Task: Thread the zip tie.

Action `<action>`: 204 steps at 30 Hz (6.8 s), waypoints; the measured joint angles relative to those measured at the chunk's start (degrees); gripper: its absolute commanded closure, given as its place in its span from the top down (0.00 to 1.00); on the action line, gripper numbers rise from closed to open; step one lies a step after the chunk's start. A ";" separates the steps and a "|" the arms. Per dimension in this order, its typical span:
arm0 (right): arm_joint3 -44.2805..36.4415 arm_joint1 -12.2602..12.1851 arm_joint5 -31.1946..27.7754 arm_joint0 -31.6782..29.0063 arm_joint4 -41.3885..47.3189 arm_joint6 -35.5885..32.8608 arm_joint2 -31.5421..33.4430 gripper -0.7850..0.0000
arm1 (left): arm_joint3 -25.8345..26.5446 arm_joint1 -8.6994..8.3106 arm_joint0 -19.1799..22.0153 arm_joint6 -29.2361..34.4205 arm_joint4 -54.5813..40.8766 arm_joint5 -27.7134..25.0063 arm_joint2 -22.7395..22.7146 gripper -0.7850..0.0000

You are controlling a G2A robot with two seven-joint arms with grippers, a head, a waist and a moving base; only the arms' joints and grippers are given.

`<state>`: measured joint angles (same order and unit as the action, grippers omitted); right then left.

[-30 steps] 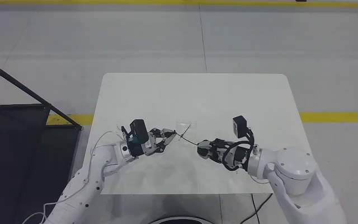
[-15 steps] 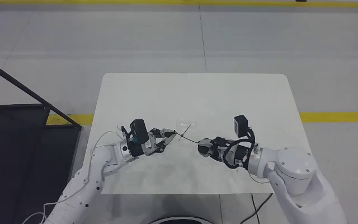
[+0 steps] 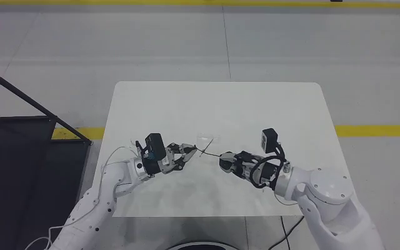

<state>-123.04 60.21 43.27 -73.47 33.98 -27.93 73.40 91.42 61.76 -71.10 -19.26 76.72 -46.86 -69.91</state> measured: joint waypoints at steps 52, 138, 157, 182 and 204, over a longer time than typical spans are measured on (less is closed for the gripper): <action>0.97 0.57 -8.45 -1.62 6.96 4.72 -0.19 0.00 | 0.00 0.00 0.00 0.00 0.00 0.00 0.00 0.00; 1.89 -0.05 4.74 6.42 -4.36 2.06 -7.93 0.00 | 1.93 -0.15 -1.09 -1.75 1.73 1.99 -0.28 0.00; 4.63 -0.38 2.97 5.29 3.64 -3.70 -3.30 1.00 | 1.90 -0.04 -1.44 -3.86 -1.26 3.58 -1.10 0.00; 19.32 0.16 7.15 5.28 27.59 -14.57 -0.64 0.85 | 5.71 -0.03 -2.32 -6.12 -3.13 3.51 -2.02 0.00; 26.14 1.26 5.26 10.78 36.39 -7.70 -8.00 1.00 | 3.35 0.23 -1.88 -14.04 1.77 4.11 -0.42 0.00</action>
<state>-96.90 61.47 48.53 -62.70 70.37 -35.62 65.40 94.77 61.99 -72.98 -33.30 78.49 -42.75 -70.33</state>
